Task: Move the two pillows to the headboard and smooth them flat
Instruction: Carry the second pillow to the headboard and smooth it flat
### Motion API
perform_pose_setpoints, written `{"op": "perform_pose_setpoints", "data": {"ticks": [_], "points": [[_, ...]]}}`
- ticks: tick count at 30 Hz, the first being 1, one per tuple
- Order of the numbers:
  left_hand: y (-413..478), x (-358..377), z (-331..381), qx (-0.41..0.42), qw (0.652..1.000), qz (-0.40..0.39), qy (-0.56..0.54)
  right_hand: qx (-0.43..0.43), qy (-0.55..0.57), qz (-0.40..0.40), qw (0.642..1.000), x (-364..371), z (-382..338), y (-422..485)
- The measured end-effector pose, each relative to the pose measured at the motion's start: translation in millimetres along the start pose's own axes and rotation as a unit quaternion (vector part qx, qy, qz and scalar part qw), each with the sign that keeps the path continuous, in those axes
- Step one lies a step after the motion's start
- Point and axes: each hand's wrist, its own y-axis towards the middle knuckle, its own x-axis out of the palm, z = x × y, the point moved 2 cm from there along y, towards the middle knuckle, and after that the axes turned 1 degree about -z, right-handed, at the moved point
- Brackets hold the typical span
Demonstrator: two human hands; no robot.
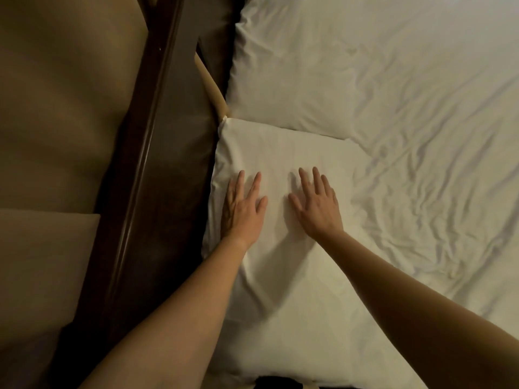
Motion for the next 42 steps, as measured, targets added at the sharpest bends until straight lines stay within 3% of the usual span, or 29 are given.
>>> {"op": "perform_pose_setpoints", "data": {"ticks": [10,16,19,23,28,33,37,42], "points": [[18.5,37.6,-46.8,0.008,0.996,0.061,0.07,-0.009,-0.015,0.0,1.0,25.7,34.2,34.2],[16.7,35.1,-56.8,-0.01,0.995,0.063,0.081,0.097,0.026,-0.012,0.995,16.9,69.4,31.2],[15.1,29.2,-62.3,-0.032,0.995,0.065,0.07,0.107,0.03,-0.034,0.993,9.5,80.3,31.8],[19.1,20.9,-50.2,-0.058,0.996,0.049,0.053,0.165,0.076,0.031,0.983,-6.0,85.6,37.2],[62.6,9.8,-9.3,-0.006,0.996,0.072,0.044,0.056,0.041,0.039,0.997,-5.3,47.5,62.1],[102.4,23.7,16.5,0.068,0.993,0.037,0.091,-0.014,0.038,0.031,0.999,10.5,15.5,83.7],[108.0,34.6,-1.6,0.065,0.992,0.023,0.101,-0.012,0.004,0.03,0.999,14.6,38.6,93.4],[109.6,37.4,-13.0,0.038,0.993,0.062,0.095,0.07,0.019,0.013,0.997,10.2,85.0,96.9]]}}
